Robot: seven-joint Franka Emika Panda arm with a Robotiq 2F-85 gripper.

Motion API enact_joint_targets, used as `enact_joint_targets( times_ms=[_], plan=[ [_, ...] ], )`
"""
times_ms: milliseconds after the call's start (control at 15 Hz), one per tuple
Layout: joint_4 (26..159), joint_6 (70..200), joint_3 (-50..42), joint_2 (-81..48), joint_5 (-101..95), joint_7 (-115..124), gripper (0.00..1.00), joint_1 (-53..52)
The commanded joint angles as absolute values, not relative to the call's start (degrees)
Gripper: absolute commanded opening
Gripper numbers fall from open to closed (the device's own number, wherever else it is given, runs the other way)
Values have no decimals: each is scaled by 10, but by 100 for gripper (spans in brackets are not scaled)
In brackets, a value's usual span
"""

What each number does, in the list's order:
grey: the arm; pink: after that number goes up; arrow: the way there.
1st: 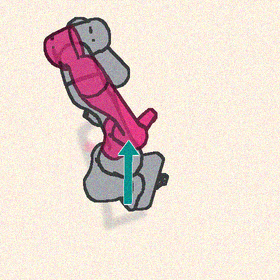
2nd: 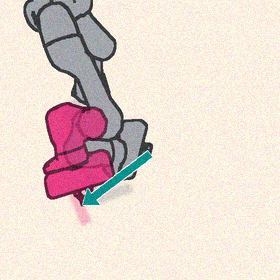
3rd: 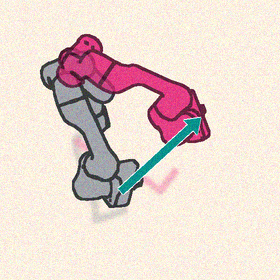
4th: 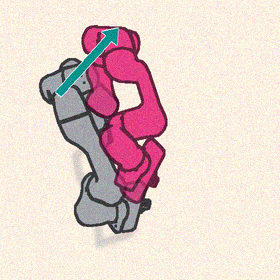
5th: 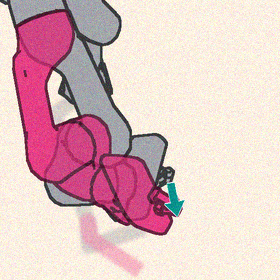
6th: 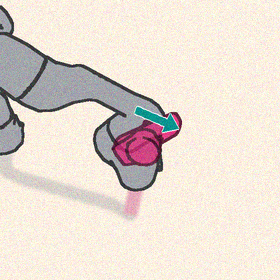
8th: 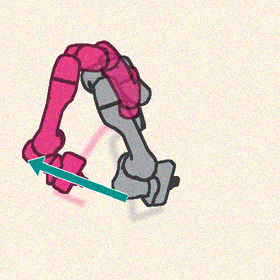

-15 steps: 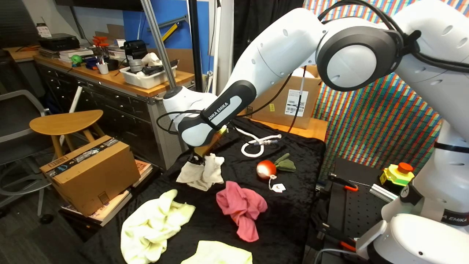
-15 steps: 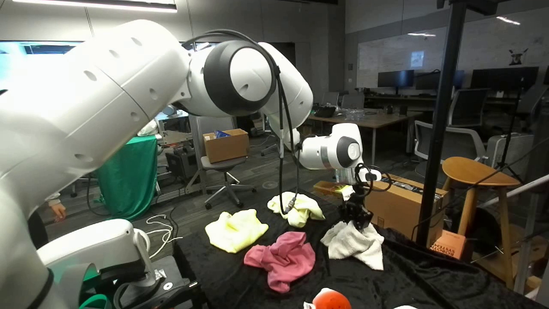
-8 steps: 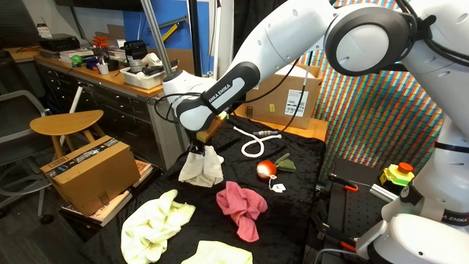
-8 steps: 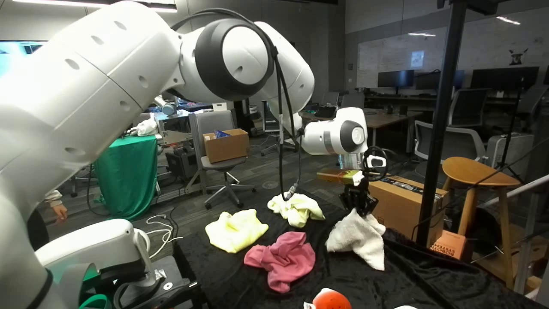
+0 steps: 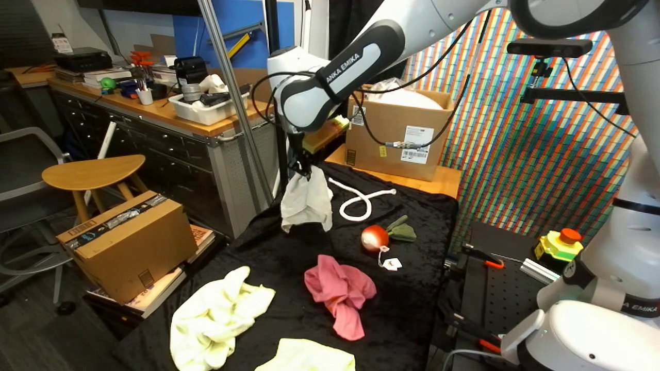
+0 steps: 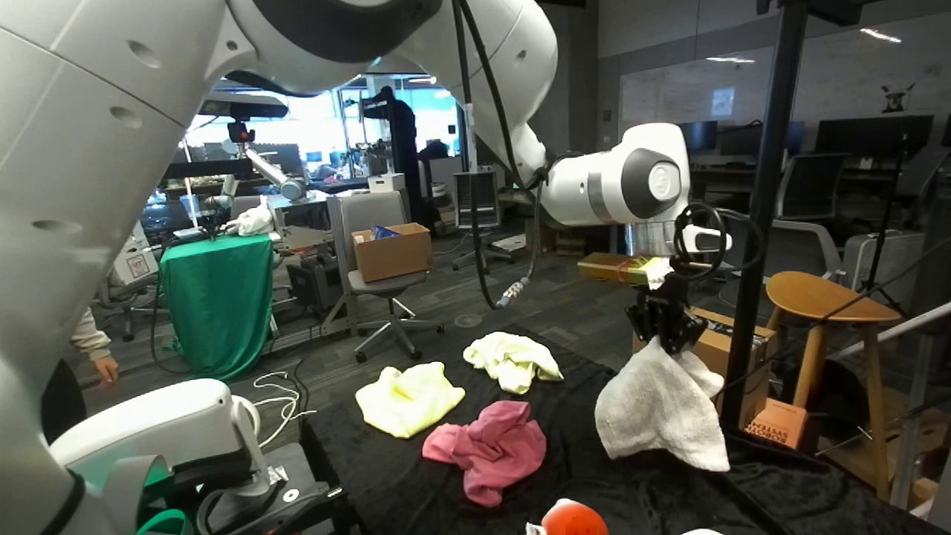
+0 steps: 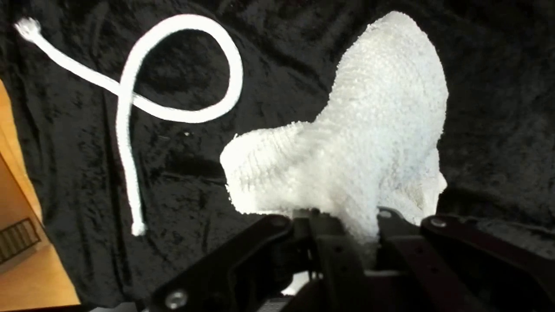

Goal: Pick up the clothes and fruit plush toy and put them in one place

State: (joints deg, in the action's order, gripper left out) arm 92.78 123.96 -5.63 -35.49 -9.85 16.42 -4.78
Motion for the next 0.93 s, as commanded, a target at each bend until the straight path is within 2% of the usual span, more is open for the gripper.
enact_joint_targets(
  times_ms=[0,400,867],
  plan=[
    [1018,1265,-71,-276,-70,211,8,-25],
    [1075,1269,-107,-239,-54,305,7,2],
    [1062,1242,-134,-272,-54,417,8,13]
  ],
)
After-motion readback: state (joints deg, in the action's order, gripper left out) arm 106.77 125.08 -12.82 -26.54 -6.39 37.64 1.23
